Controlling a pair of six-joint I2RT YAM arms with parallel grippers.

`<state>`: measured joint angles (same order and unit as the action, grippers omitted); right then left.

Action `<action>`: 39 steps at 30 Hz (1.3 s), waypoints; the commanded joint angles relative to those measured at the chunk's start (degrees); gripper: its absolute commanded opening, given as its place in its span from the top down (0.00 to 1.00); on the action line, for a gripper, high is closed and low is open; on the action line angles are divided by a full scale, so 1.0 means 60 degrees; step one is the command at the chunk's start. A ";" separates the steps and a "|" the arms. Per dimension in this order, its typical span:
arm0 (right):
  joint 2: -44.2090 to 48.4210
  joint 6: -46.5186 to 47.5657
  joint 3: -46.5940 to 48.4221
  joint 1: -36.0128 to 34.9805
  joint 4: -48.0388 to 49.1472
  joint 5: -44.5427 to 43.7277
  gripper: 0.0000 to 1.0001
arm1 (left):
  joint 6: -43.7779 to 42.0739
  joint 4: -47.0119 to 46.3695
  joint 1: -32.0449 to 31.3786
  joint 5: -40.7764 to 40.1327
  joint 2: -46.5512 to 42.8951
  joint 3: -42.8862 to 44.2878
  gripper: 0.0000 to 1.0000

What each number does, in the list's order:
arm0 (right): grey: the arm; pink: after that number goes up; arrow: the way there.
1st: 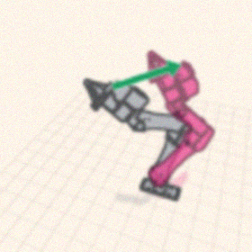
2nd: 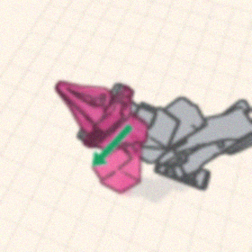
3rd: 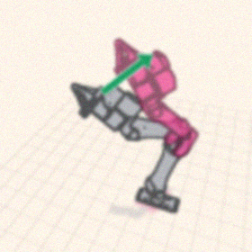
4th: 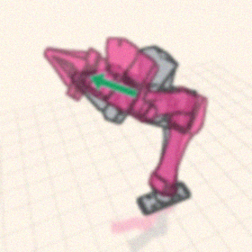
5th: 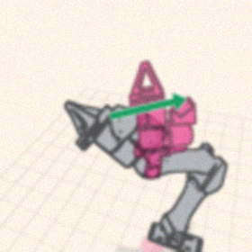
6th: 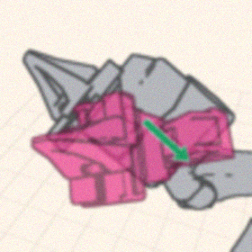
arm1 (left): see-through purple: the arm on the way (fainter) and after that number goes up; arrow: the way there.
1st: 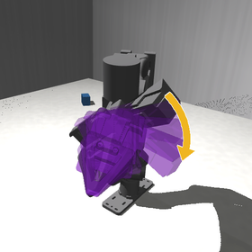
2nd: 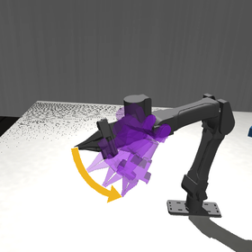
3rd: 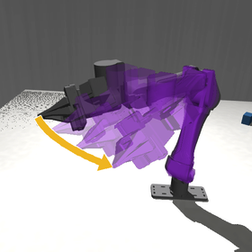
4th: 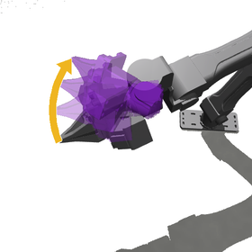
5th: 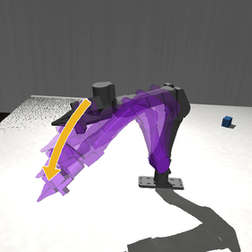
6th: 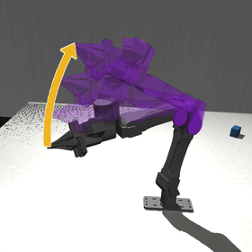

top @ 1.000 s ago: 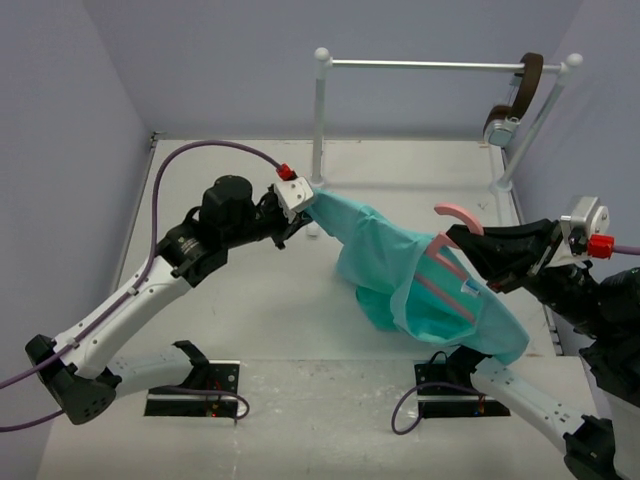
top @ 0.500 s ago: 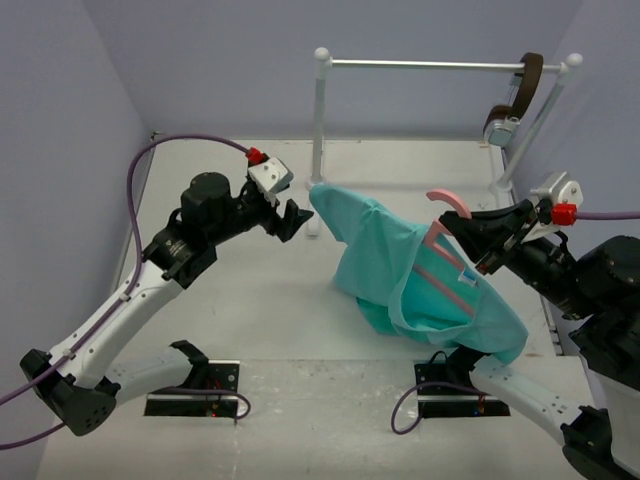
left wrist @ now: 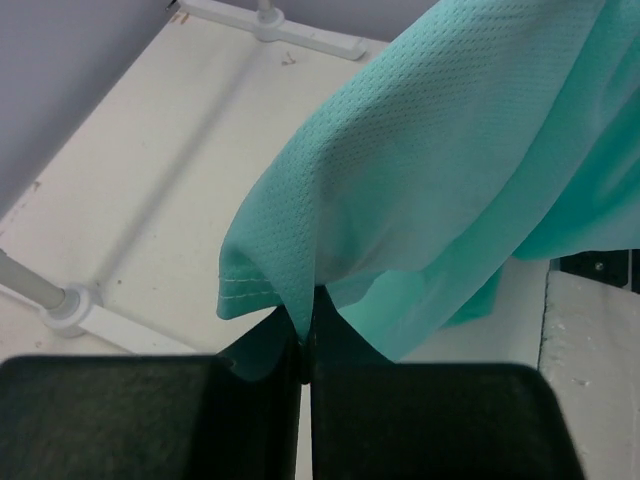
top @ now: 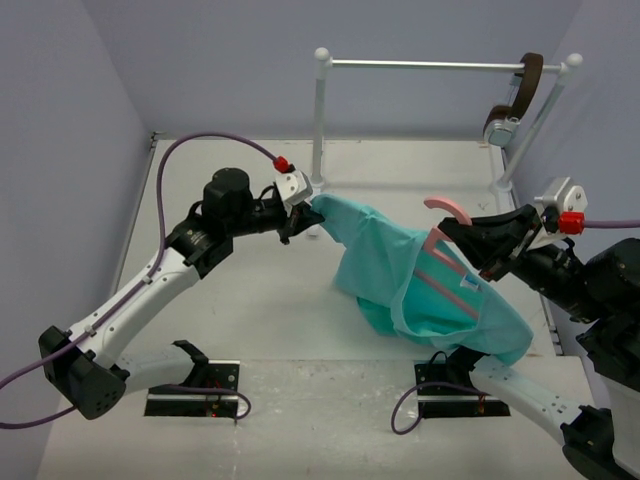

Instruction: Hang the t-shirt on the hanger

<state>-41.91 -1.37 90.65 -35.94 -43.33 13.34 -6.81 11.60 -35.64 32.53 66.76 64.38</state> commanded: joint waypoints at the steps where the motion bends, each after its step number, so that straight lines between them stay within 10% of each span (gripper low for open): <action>1: -0.0018 0.0144 0.0253 -0.0001 0.0062 -0.0237 1.00 | 0.0046 -0.0409 0.0036 -0.0401 -0.0112 0.0413 1.00; 11: -0.0008 0.0140 0.0564 -0.0001 0.0029 -0.0851 1.00 | 0.1499 0.0133 0.0422 -0.5288 -0.0184 0.1184 1.00; 23: -0.0070 0.0154 0.0912 0.0004 -0.0234 -0.0334 1.00 | 0.2663 0.0271 0.0992 -0.5751 0.0400 0.1676 1.00; 26: -0.0172 0.0195 0.0881 -0.0001 -0.0238 -0.0513 1.00 | 0.2701 0.0120 0.0999 -0.4845 0.0428 0.1699 0.87; 31: -0.0419 0.0487 0.0896 0.0002 -0.0278 -0.0791 1.00 | 0.3274 0.0349 0.1639 -0.5286 0.0494 0.2027 0.97; 35: -0.0778 0.0412 0.1385 0.0008 -0.0397 -0.1060 1.00 | 0.3345 0.0409 0.1985 -0.4270 0.0402 0.2355 0.09; 39: -0.1767 0.0345 0.3062 -0.0001 -0.1067 -0.0286 1.00 | 0.3478 0.0135 0.1985 -0.4163 -0.0440 0.2380 0.00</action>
<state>-47.73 0.08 100.05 -35.94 -49.02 8.49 12.51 14.81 -23.79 4.95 69.41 75.79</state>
